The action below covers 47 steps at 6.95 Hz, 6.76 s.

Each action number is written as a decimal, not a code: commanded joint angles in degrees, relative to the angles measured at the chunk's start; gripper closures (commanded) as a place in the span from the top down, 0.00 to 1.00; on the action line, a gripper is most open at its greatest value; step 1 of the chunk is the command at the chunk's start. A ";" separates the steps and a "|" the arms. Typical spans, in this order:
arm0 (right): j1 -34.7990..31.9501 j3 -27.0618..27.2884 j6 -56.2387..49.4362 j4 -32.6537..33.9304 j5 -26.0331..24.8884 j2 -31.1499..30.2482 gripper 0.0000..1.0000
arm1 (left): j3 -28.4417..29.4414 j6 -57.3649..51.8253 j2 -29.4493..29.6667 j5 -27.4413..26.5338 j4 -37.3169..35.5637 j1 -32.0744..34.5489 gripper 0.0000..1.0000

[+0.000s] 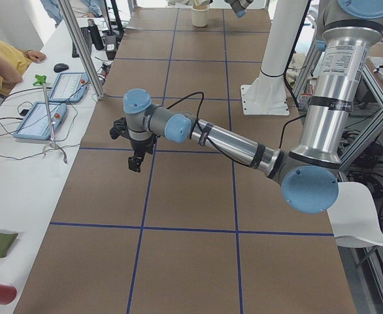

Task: Left arm hands cup to right arm to dump lemon

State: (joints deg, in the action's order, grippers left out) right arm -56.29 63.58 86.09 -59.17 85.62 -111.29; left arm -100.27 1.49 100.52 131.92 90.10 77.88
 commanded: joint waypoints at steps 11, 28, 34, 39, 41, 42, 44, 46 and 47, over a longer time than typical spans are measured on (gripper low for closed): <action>-16.01 20.97 -45.04 58.72 27.48 23.64 0.00 | -0.89 9.81 1.69 2.62 0.34 -0.27 1.00; 29.57 9.63 -64.47 83.61 -37.19 63.65 0.00 | 13.58 90.16 37.81 -11.24 26.42 -30.42 1.00; 30.71 10.16 -64.47 83.52 -39.30 63.13 0.00 | 13.69 90.70 38.09 -11.25 26.45 -30.42 0.44; 30.71 10.34 -64.64 83.43 -39.30 62.78 0.00 | 13.78 90.35 38.09 -11.25 26.45 -30.42 0.35; 30.80 10.42 -64.73 83.43 -39.30 62.86 0.00 | 14.22 90.35 38.09 -11.25 26.53 -30.42 0.35; 30.80 10.42 -64.82 83.52 -39.30 62.86 0.00 | 14.31 90.35 38.09 -11.25 26.53 -30.42 0.35; 30.98 10.42 -64.99 83.60 -39.21 62.95 0.00 | 14.40 90.35 38.09 -11.25 26.53 -30.51 0.35; 30.98 10.42 -65.17 83.69 -39.12 62.95 0.00 | 14.66 90.35 38.26 -11.25 26.53 -30.51 0.35; 30.98 10.42 -65.61 83.87 -39.12 62.78 0.00 | 14.92 90.35 38.35 -11.25 26.62 -30.51 0.35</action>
State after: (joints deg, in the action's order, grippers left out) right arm -25.32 74.00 20.87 24.52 46.48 -48.40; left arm -85.59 91.84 138.77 120.67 116.66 47.38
